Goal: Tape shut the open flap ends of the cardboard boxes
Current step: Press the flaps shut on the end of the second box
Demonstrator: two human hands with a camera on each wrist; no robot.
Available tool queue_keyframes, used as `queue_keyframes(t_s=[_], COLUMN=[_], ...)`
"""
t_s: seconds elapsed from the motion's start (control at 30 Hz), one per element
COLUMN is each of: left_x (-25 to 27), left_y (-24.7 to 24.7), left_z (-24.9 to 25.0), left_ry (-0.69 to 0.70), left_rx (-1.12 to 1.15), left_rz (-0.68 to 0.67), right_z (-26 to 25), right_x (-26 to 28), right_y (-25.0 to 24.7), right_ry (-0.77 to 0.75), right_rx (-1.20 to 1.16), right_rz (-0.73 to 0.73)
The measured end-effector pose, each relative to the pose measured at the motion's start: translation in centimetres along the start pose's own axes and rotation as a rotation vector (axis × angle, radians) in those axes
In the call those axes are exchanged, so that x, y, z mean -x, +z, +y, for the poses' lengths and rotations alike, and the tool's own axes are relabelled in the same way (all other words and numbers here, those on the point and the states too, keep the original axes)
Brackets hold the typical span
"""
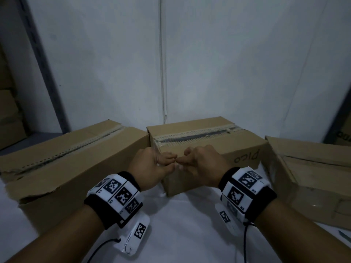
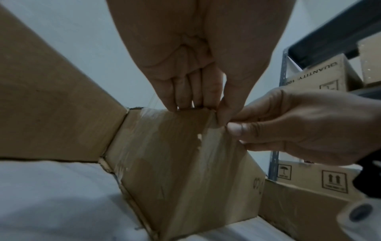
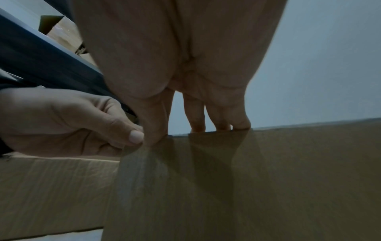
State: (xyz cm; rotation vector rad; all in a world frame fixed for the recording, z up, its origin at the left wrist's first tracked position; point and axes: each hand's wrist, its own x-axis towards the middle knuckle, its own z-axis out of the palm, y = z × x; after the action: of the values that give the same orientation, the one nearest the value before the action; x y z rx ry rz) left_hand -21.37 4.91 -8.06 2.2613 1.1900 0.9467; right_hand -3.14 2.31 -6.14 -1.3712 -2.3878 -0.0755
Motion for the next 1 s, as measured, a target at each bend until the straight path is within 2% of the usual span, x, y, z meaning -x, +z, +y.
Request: queue_keyframes(t_s=[0.1, 0.23, 0.37, 0.4, 0.47, 0.63, 0.8, 0.9, 1.0], left_x=[-0.1, -0.2, -0.3, -0.4, -0.4, -0.2, 0.3, 0.6, 0.6], left_y=[0.0, -0.2, -1.5, -1.9, -1.9, -1.0, -0.4, 0.1, 0.6], left_z=[0.2, 0.2, 0.2, 0.1, 0.0, 0.8, 2.1, 2.8, 4.1], left_ry=[-0.019, 0.006, 0.152, 0.152, 0.092, -0.025, 0.018, 0.082, 0.065], left_rx=[0.027, -0.039, -0.186, -0.188, -0.125, -0.039, -0.25, -0.375, -0.469], left_rz=[0.03, -0.003, -0.219, -0.252, -0.234, -0.122, -0.079, -0.062, -0.106], right_z=[0.0, 0.1, 0.2, 0.4, 0.8, 0.6, -0.9, -1.7, -2.1], right_x=[-0.1, -0.4, 0.1, 0.4, 1.1, 1.8, 3.4, 6.3, 10.9], right_y=[0.4, 1.2, 1.2, 0.9, 0.3, -0.2, -1.7, -3.7, -6.4], right_ry=[0.01, 0.11, 0.109, 0.106, 0.125, 0.234, 0.221, 0.245, 0.299], right_rx=[-0.011, -0.063, -0.019, 0.005, -0.009, -0.192, -0.077, -0.09, -0.103], right_rz=[0.023, 0.059, 0.031, 0.01, -0.026, 0.04, -0.102, -0.07, -0.053])
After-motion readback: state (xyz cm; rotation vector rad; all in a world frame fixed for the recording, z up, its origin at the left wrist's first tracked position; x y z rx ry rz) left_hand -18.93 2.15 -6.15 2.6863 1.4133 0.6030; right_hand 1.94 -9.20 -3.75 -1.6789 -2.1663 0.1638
